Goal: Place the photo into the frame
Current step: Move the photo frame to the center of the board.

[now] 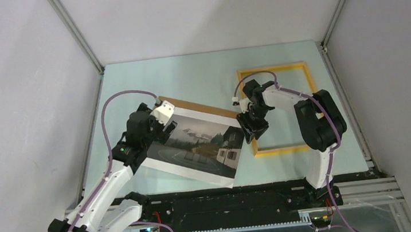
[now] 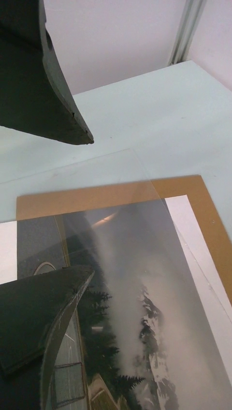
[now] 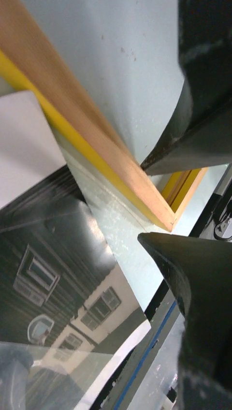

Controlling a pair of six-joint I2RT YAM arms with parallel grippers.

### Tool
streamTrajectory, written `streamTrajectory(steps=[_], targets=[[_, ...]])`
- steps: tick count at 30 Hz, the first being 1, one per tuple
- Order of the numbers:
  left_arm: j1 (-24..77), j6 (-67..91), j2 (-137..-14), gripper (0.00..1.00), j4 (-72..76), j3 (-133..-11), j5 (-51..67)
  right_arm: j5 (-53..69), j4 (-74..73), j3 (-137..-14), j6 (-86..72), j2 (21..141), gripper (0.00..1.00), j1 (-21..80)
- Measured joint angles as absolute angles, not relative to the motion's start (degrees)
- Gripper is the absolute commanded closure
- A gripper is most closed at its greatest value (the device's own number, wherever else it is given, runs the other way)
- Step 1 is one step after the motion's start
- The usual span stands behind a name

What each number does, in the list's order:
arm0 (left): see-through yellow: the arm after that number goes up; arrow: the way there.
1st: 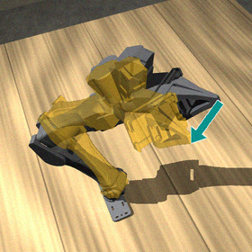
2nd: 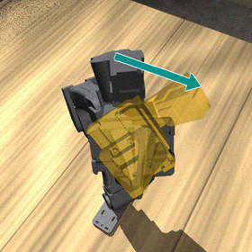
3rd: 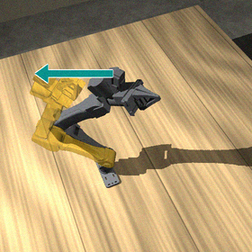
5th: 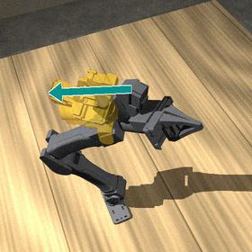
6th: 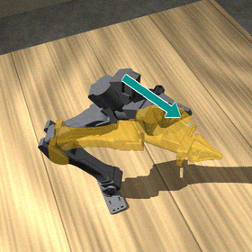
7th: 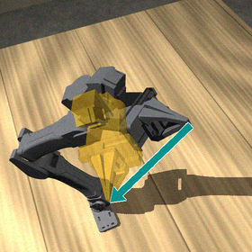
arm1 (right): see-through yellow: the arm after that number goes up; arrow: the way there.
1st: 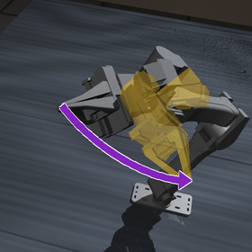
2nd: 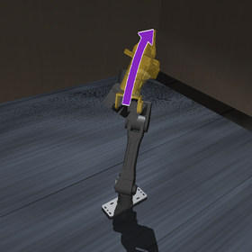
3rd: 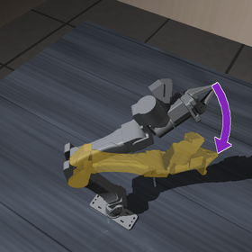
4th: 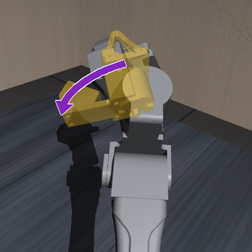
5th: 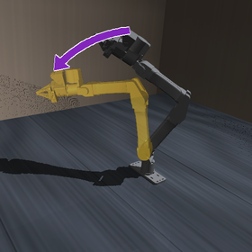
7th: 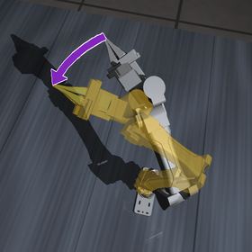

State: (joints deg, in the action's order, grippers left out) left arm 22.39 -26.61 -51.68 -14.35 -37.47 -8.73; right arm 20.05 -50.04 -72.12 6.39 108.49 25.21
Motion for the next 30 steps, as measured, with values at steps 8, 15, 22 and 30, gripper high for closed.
streamTrajectory(steps=[8,15,22,30], targets=[[22.4,-28.9,-53.1,0.02,-17.7,-37.4,-10.2,17.8,-47.1,-72.4,7.2,107.6,0.15,25.9],[20.1,-26.7,-54.9,0.02,-19.7,-37.3,-8.0,15.8,-45.5,-73.6,8.7,101.7,0.14,26.1],[10.4,-20.8,-63.4,0.02,-24.1,-41.0,-2.0,16.6,-41.7,-75.0,9.1,98.3,0.15,28.8],[0.7,-15.1,-72.4,0.02,-28.4,-49.5,1.7,18.9,-37.7,-78.8,8.2,103.1,0.16,33.7]])
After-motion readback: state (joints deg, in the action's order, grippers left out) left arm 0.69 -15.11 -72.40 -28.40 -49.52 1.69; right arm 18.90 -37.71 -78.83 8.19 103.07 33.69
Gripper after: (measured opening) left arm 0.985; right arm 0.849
